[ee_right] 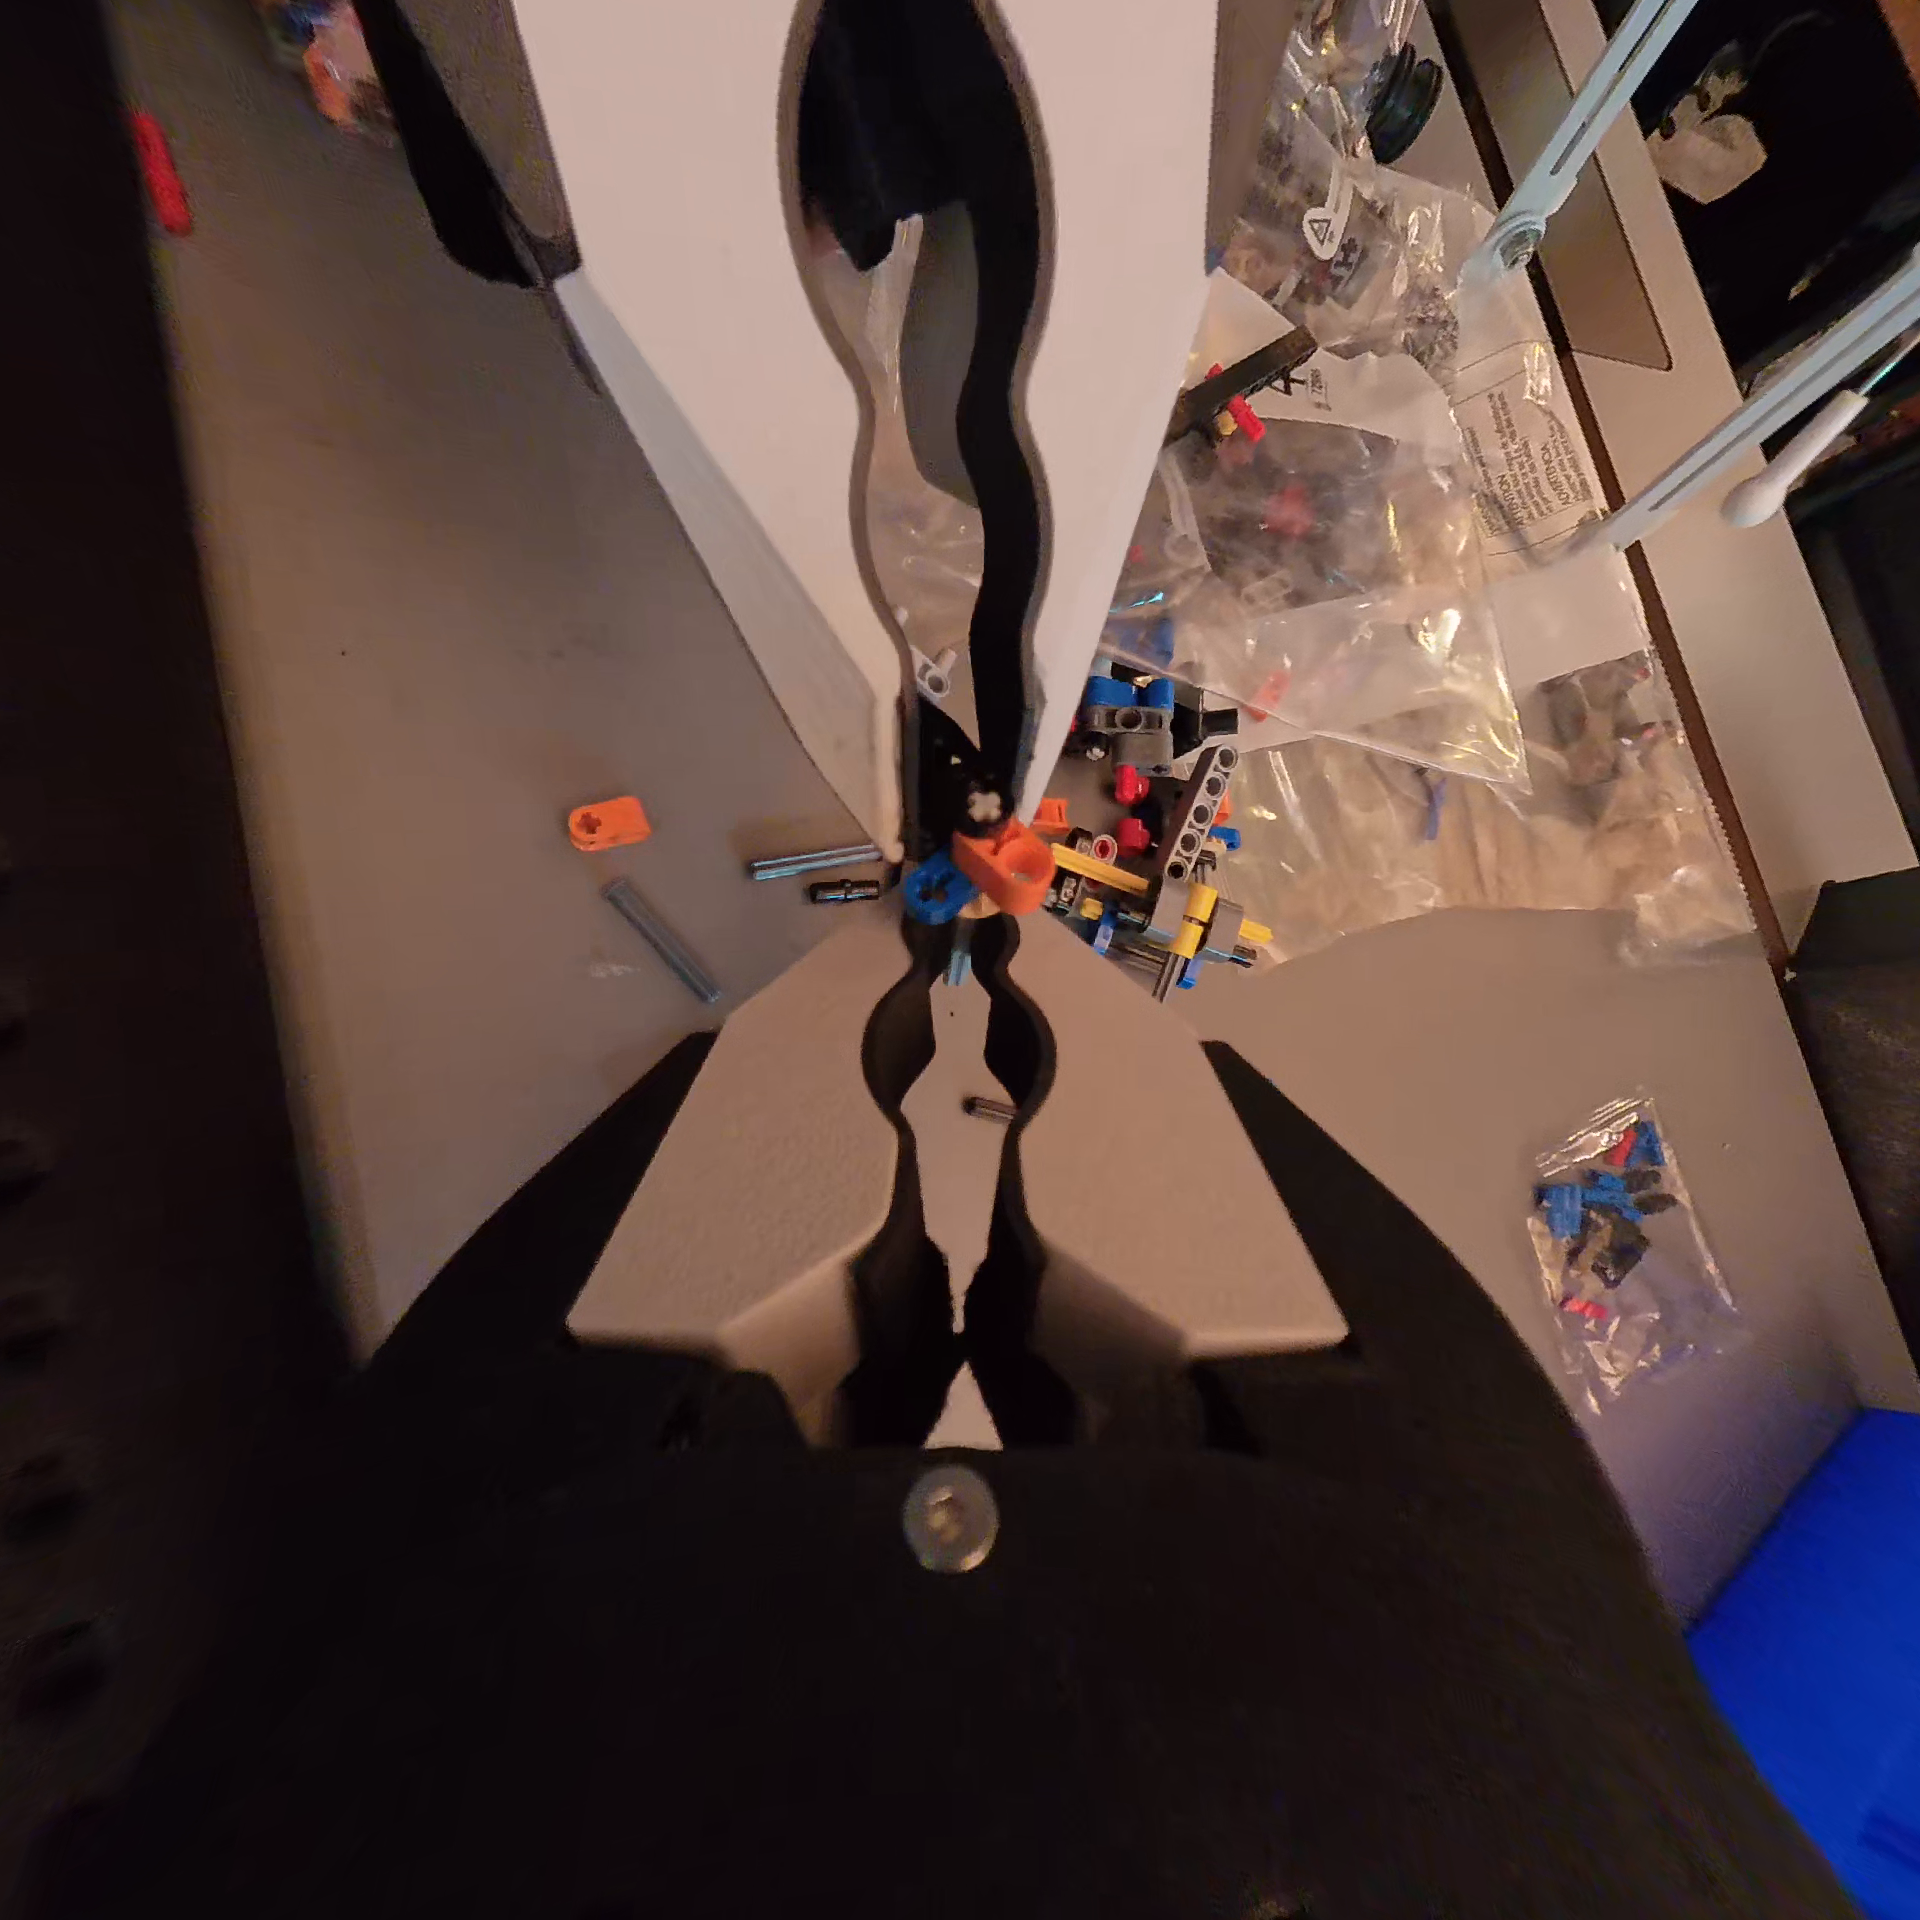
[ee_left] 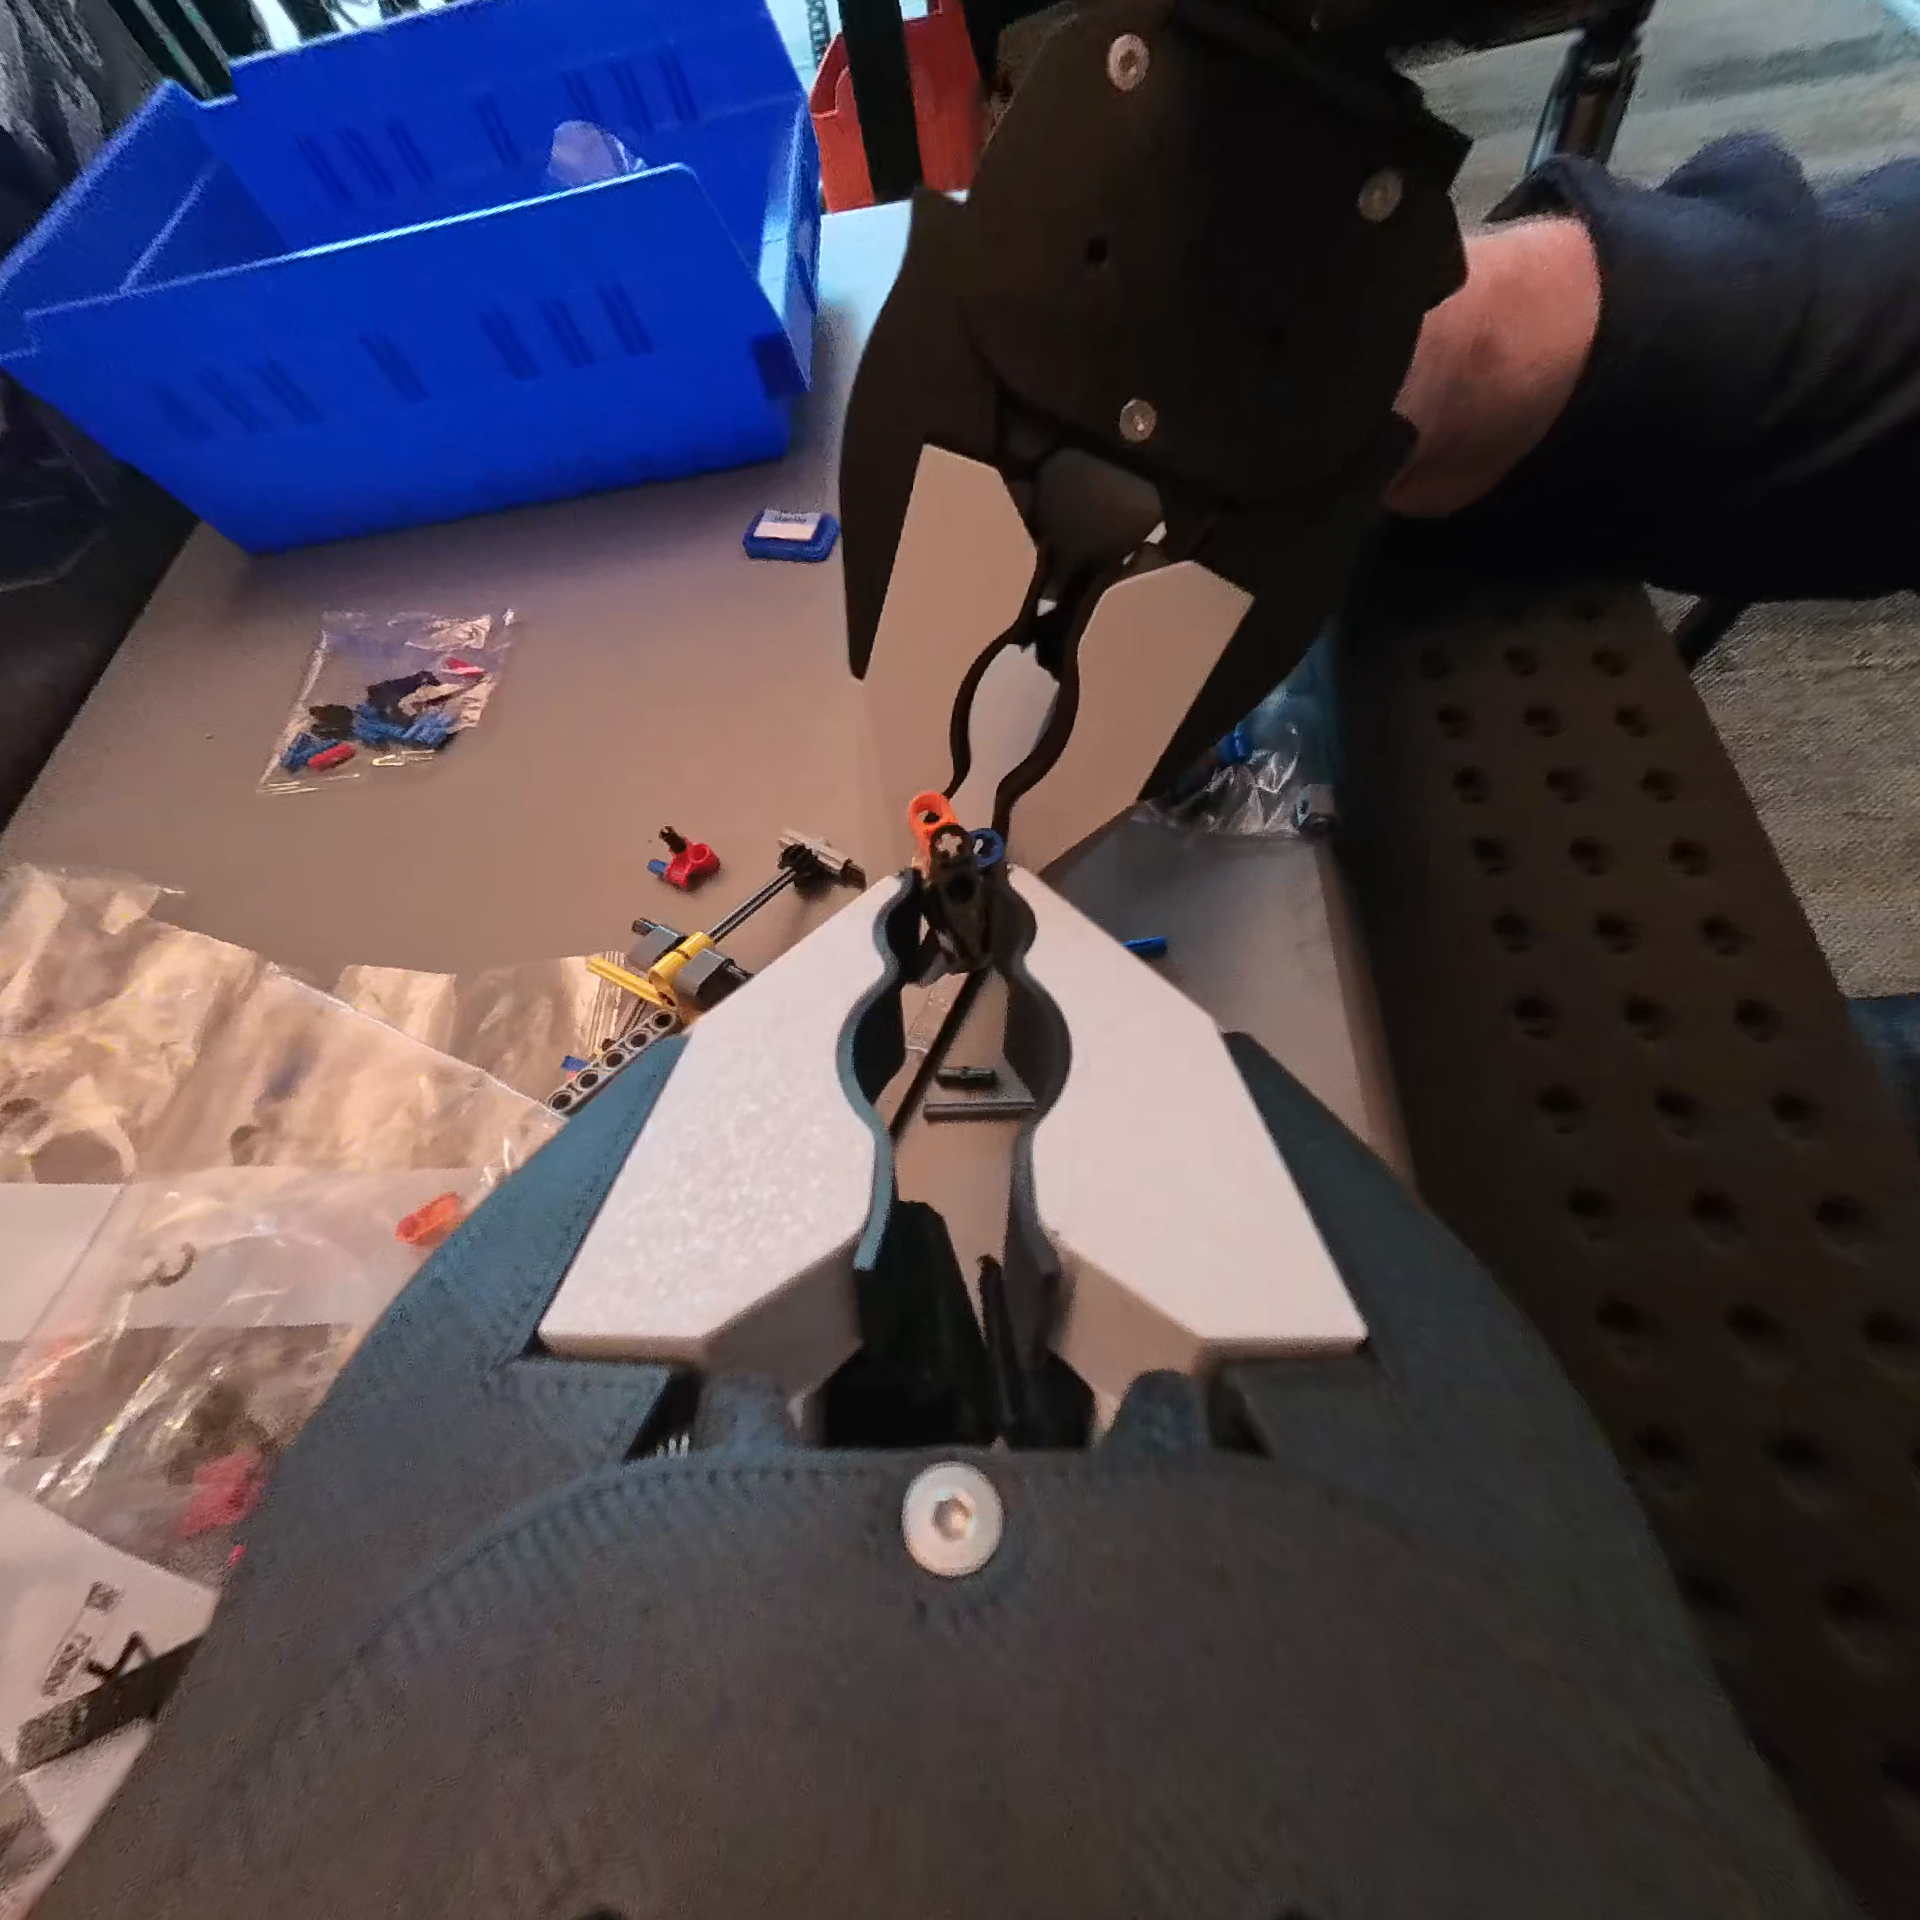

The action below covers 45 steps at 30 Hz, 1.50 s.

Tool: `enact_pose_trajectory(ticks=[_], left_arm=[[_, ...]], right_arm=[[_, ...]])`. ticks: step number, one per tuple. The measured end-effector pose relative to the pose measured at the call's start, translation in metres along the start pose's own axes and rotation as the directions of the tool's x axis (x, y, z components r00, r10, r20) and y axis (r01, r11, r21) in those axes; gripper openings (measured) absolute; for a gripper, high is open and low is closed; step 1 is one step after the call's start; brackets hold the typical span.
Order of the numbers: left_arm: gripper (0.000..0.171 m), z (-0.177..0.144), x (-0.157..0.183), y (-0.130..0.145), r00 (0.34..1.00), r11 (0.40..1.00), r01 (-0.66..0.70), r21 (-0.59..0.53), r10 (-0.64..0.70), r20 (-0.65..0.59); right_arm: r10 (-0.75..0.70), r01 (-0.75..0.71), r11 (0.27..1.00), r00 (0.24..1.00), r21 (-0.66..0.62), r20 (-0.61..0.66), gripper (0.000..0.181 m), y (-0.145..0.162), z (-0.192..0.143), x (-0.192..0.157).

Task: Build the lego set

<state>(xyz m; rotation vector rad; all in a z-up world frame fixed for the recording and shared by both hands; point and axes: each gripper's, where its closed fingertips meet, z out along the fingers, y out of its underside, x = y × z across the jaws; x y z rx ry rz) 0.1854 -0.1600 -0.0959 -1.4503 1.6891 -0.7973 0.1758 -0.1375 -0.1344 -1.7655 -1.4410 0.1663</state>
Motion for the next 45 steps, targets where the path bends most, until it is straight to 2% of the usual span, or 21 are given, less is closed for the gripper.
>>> enact_pose_trajectory(ticks=[5, 16, 26, 38, 40, 42, 44, 45], left_arm=[[0.015, 0.003, 0.001, -0.004, 1.000, 1.000, 0.008, 0.017, -0.008, 0.007], [0.007, -0.001, -0.007, 0.004, 0.996, 0.998, -0.036, -0.053, 0.040, 0.086], [0.006, -0.015, -0.009, -0.011, 0.997, 0.996, 0.050, 0.078, -0.054, 0.047], [0.006, -0.024, -0.006, -0.017, 0.997, 0.992, 0.065, 0.112, -0.068, 0.020], [0.006, -0.034, -0.011, -0.024, 0.994, 0.981, 0.102, 0.166, -0.105, 0.011], [0.006, -0.036, -0.010, -0.021, 0.998, 0.990, 0.053, 0.131, -0.057, 0.032], [0.006, -0.035, -0.009, -0.017, 0.998, 0.990, 0.062, 0.129, -0.063, 0.003], [0.006, -0.035, -0.008, -0.017, 0.997, 0.989, 0.071, 0.133, -0.069, -0.019]], right_arm=[[-0.005, 0.006, 1.000, 1.000, -0.017, 0.012, 0.001, 0.003, 0.003, -0.002], [0.029, -0.029, 1.000, 1.000, -0.010, 0.012, 0.000, 0.004, 0.002, 0.001], [0.068, -0.072, 0.988, 0.997, 0.136, 0.033, 0.001, -0.012, -0.018, 0.005], [0.034, -0.037, 0.982, 0.999, 0.184, 0.022, 0.001, -0.017, -0.028, 0.005], [0.024, -0.006, 0.959, 0.998, 0.282, -0.059, 0.003, -0.028, -0.036, 0.015], [0.040, -0.029, 0.967, 0.999, 0.254, -0.038, 0.003, -0.030, -0.032, 0.012], [0.086, -0.092, 0.963, 0.996, 0.252, 0.036, 0.002, -0.029, -0.029, 0.007], [0.074, -0.079, 0.963, 0.997, 0.258, 0.029, 0.002, -0.029, -0.030, 0.006]])
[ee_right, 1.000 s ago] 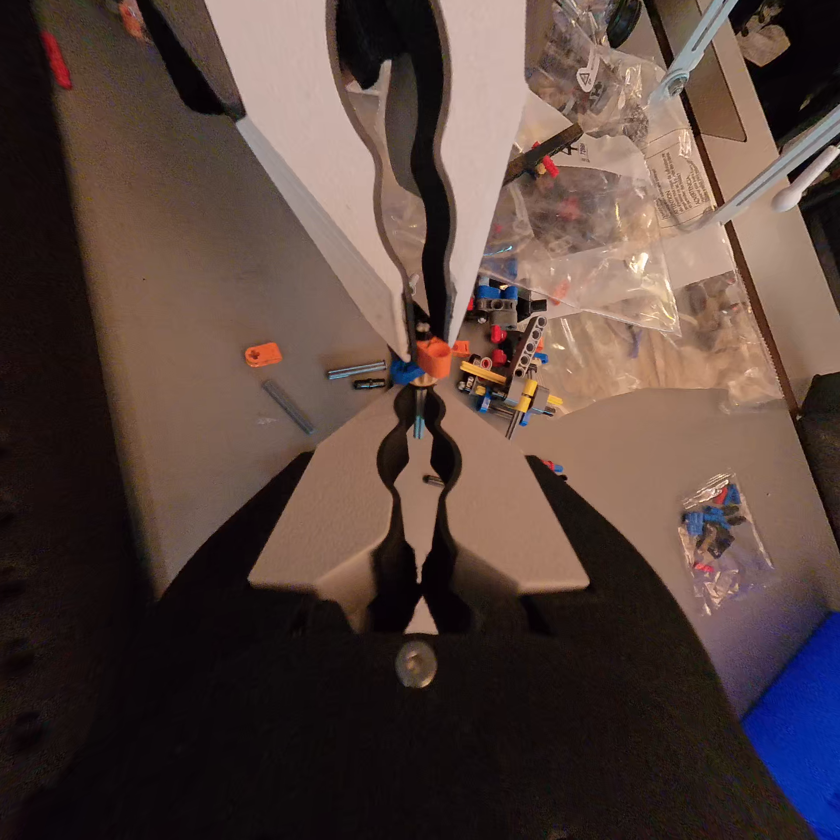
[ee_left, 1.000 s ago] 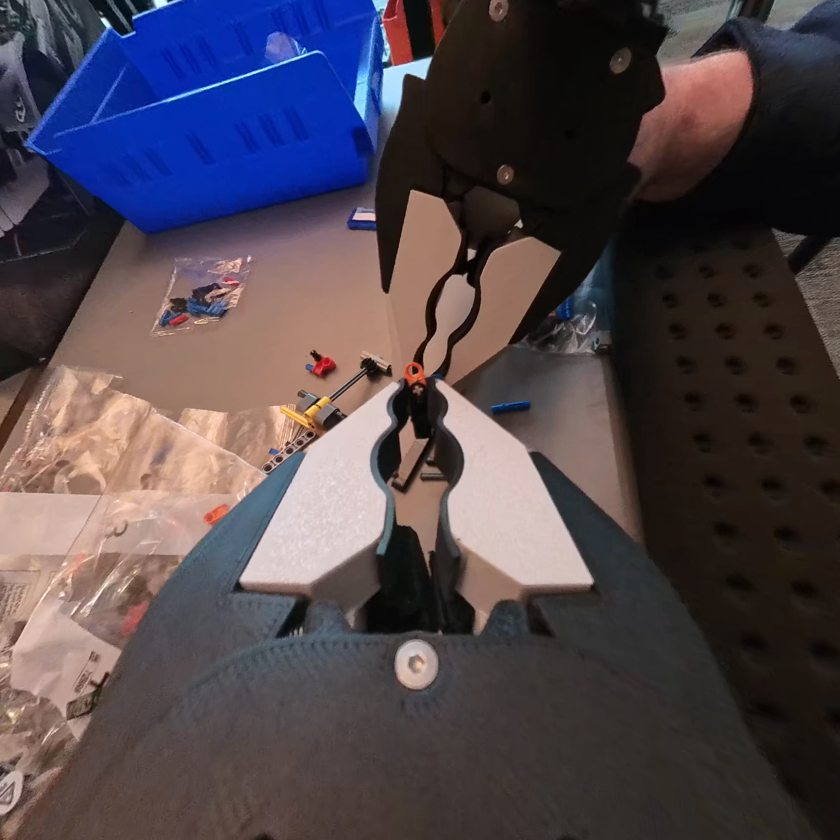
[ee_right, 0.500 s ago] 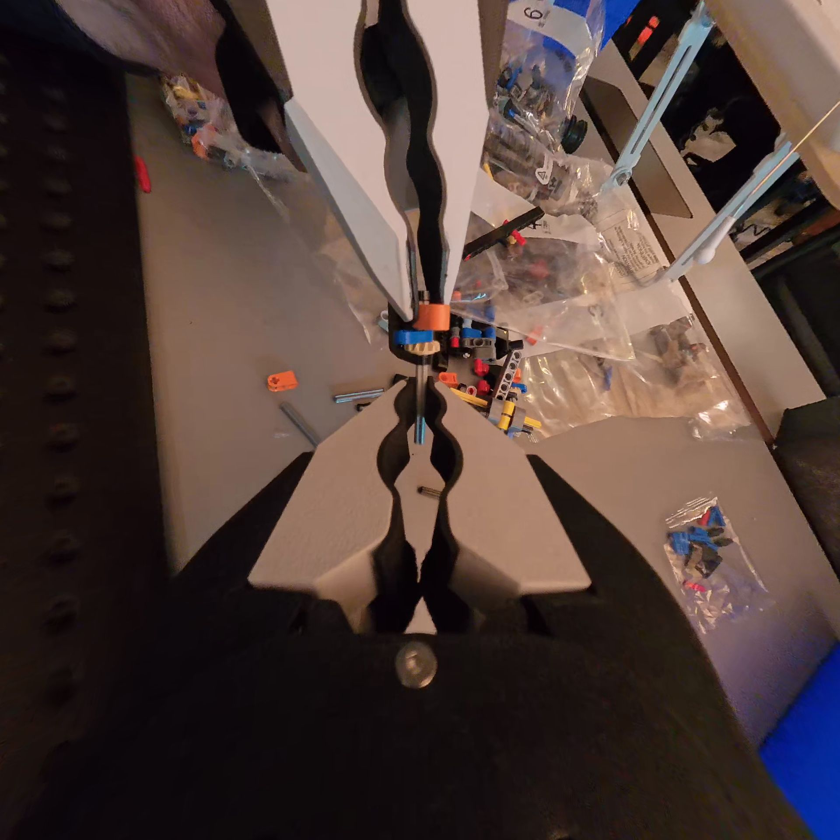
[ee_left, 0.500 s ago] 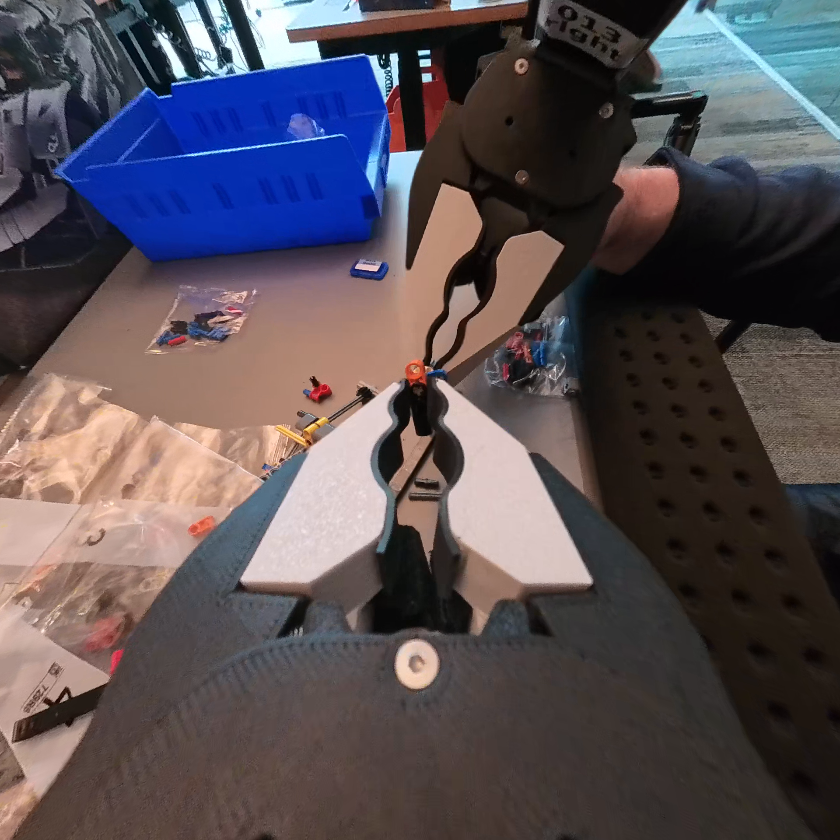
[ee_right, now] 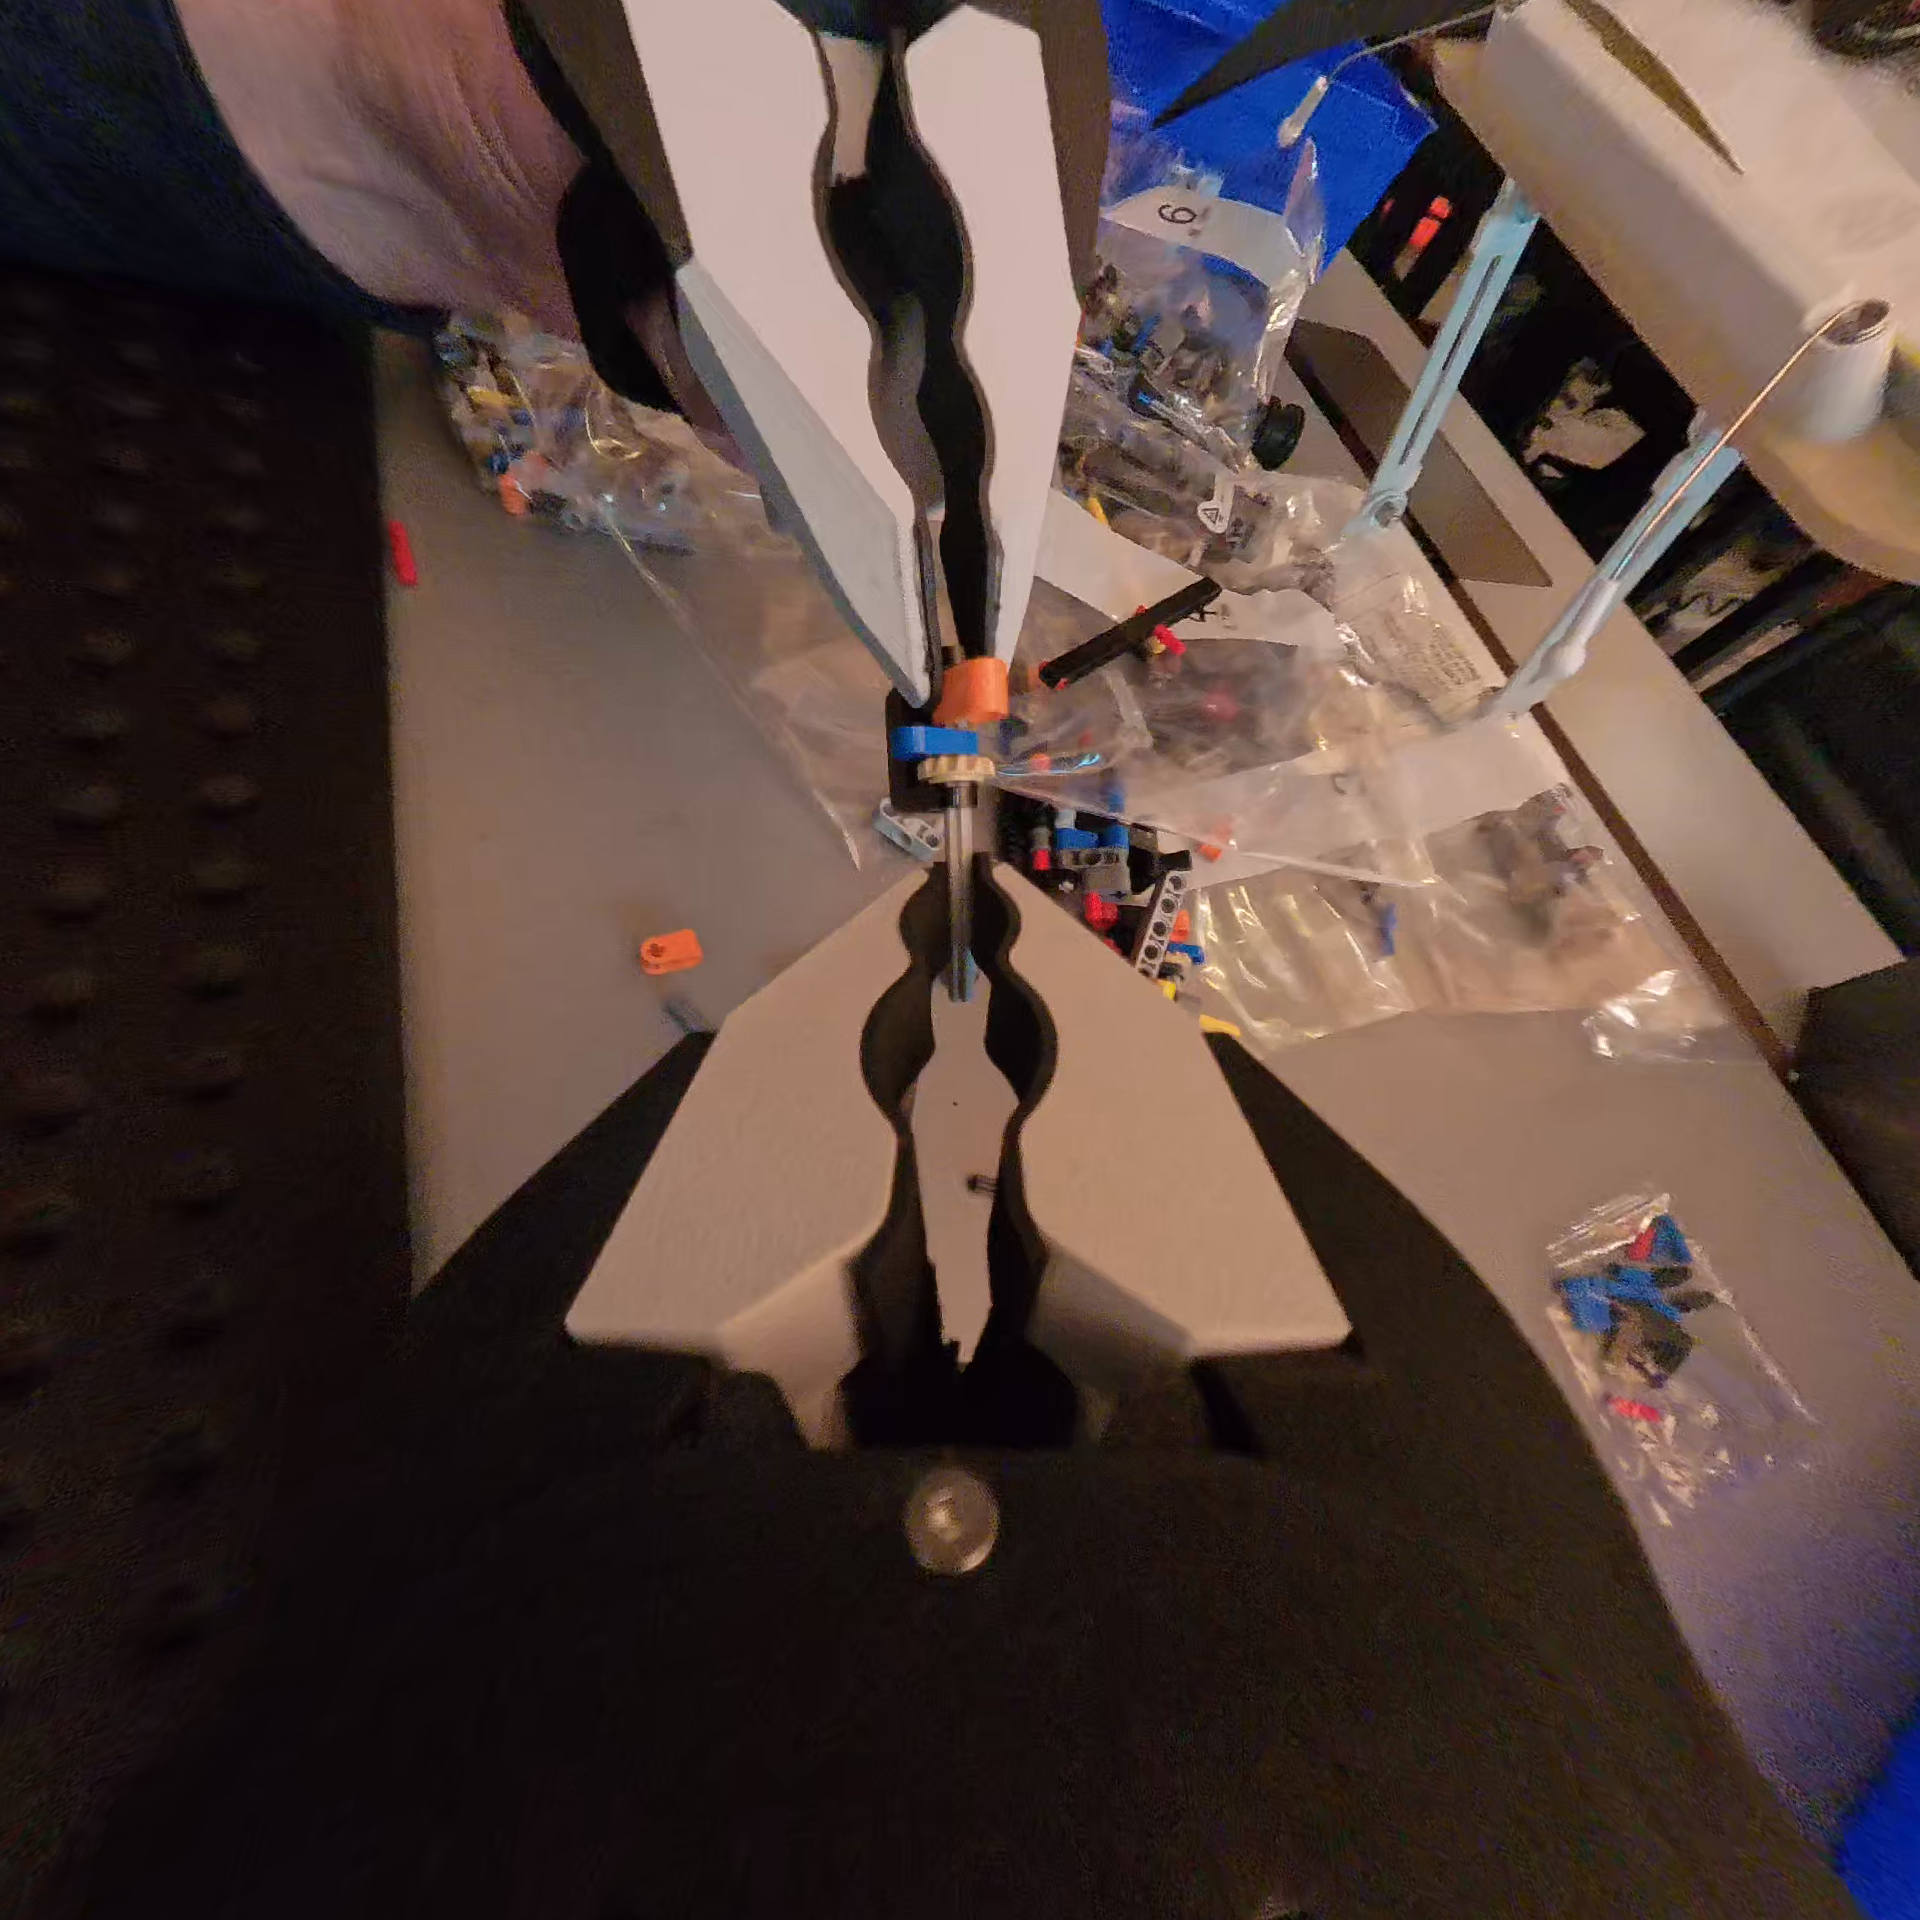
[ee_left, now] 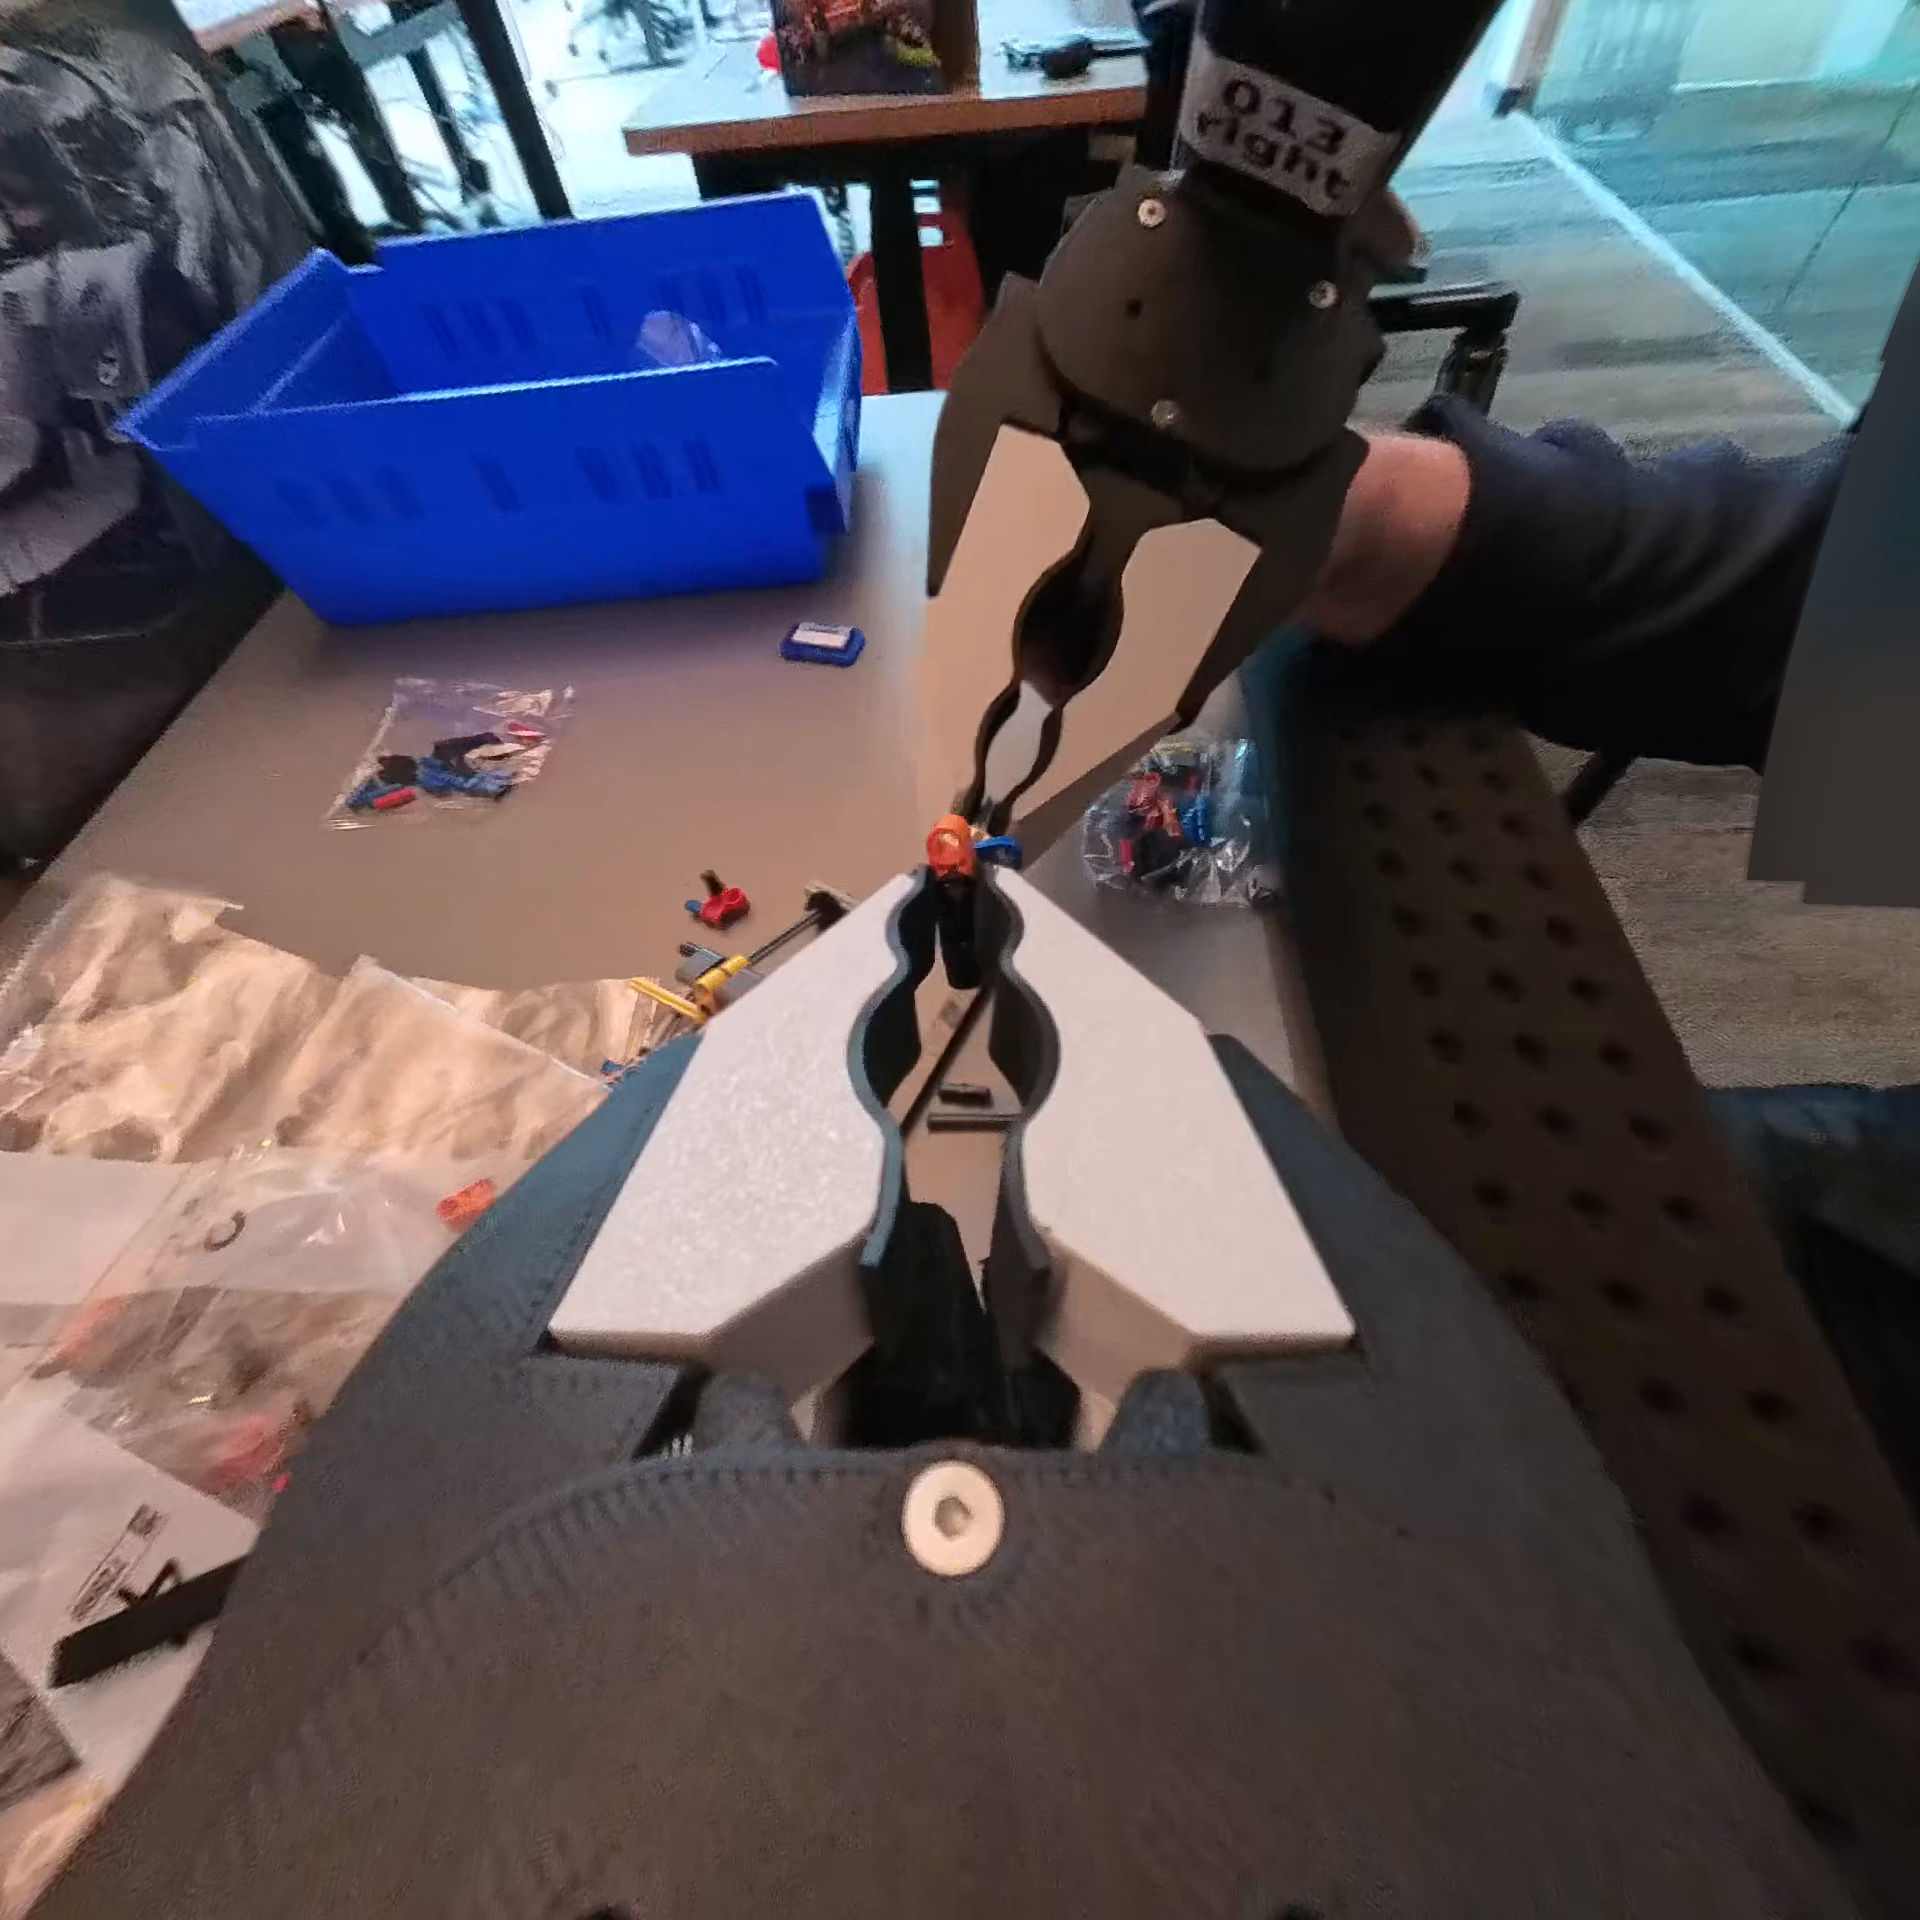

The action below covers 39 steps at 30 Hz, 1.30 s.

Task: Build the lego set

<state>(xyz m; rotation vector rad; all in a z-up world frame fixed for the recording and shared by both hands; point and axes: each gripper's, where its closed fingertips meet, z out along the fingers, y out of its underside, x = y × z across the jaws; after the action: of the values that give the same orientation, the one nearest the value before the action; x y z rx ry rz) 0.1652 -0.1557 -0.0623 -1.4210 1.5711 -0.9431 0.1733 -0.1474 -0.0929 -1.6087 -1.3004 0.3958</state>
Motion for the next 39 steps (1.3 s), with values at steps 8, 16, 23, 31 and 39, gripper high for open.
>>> enact_pose_trajectory(ticks=[8, 16, 23, 31, 39], left_arm=[[0.007, 0.010, -0.001, 0.013, 1.000, 0.999, -0.008, -0.052, 0.008, 0.001], [0.007, 0.014, 0.000, 0.013, 1.000, 0.999, -0.010, -0.044, 0.010, 0.000], [0.006, -0.021, -0.024, -0.008, 0.994, 0.988, 0.096, 0.119, -0.101, 0.039], [0.007, -0.009, -0.019, -0.001, 0.989, 0.983, 0.150, 0.106, -0.147, -0.030], [0.007, 0.002, -0.008, -0.001, 0.990, 0.988, 0.129, 0.086, -0.124, -0.063]], right_arm=[[-0.053, 0.054, 0.990, 0.999, -0.130, 0.012, 0.006, 0.023, 0.015, -0.005], [-0.039, 0.034, 0.984, 0.999, -0.175, -0.025, 0.000, 0.025, 0.015, 0.000], [0.059, -0.062, 0.995, 0.997, -0.083, -0.040, 0.000, 0.015, 0.004, 0.010], [0.157, -0.158, 0.978, 0.987, 0.135, 0.019, 0.029, -0.012, -0.014, 0.016], [0.043, -0.041, 0.996, 0.999, 0.083, -0.031, 0.001, -0.012, -0.007, 0.010]])
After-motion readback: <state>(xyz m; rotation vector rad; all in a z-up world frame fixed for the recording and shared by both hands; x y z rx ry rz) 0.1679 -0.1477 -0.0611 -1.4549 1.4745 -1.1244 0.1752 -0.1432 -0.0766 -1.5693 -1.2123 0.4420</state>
